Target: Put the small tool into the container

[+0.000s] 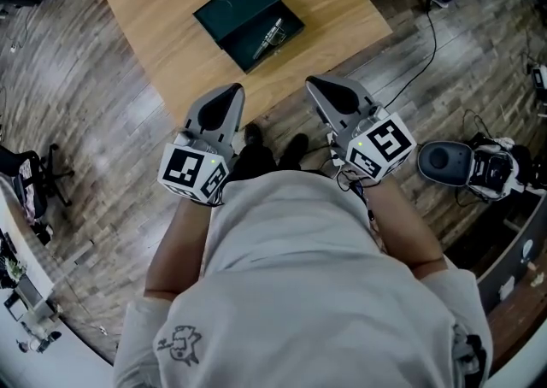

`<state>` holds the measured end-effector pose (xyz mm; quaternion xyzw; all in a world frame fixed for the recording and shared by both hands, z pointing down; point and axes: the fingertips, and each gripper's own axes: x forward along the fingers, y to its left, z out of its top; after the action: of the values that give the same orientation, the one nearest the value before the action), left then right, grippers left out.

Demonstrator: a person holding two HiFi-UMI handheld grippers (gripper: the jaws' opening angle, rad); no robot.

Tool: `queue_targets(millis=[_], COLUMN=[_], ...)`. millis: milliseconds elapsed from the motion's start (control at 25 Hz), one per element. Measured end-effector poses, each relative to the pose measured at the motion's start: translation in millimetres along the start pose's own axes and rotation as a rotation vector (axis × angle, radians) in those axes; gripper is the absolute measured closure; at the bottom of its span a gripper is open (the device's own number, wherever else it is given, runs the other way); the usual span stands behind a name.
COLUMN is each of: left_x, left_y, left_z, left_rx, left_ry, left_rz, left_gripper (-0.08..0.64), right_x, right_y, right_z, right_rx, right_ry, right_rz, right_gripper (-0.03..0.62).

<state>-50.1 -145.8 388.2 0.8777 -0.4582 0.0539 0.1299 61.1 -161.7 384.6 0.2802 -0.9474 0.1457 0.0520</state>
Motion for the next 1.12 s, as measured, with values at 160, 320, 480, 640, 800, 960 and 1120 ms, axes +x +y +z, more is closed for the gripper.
queue_targets(millis=[160, 320, 480, 640, 800, 960, 1120], left_x=[-13.3, -26.4, -51.6, -81.1, -111.1, -138.2, -154.7], left_y=[0.0, 2.4, 8.3, 17.9, 24.7, 33.2, 31.8], left_z=[5.0, 11.3, 15.7, 16.8, 14.0, 7.4, -0.6], left_rx=[0.013, 0.021, 0.034, 0.044, 0.056, 0.066, 0.058], left_ry=[-0.008, -0.015, -0.016, -0.024, -0.022, -0.019, -0.013], left_rz=[-0.032, -0.069, -0.113, -0.139, -0.165, -0.184, -0.198], left_gripper=[0.554, 0.554, 0.554, 0.555, 0.554, 0.554, 0.554], right_x=[-1.9, -1.1, 1.1, 7.0, 9.3, 9.9, 2.8], right_y=[13.9, 24.5, 39.4, 65.2, 90.8, 119.0, 137.8], right_z=[2.7, 2.6, 3.8, 6.6, -1.0, -7.7, -17.8], right_rx=[-0.018, -0.043, -0.04, -0.058, -0.065, -0.073, -0.056], right_ry=[-0.008, 0.001, -0.006, -0.023, -0.02, -0.024, -0.019], right_rz=[-0.023, -0.054, -0.103, -0.133, -0.163, -0.183, -0.206], right_gripper=[0.586, 0.586, 0.586, 0.586, 0.586, 0.586, 0.586])
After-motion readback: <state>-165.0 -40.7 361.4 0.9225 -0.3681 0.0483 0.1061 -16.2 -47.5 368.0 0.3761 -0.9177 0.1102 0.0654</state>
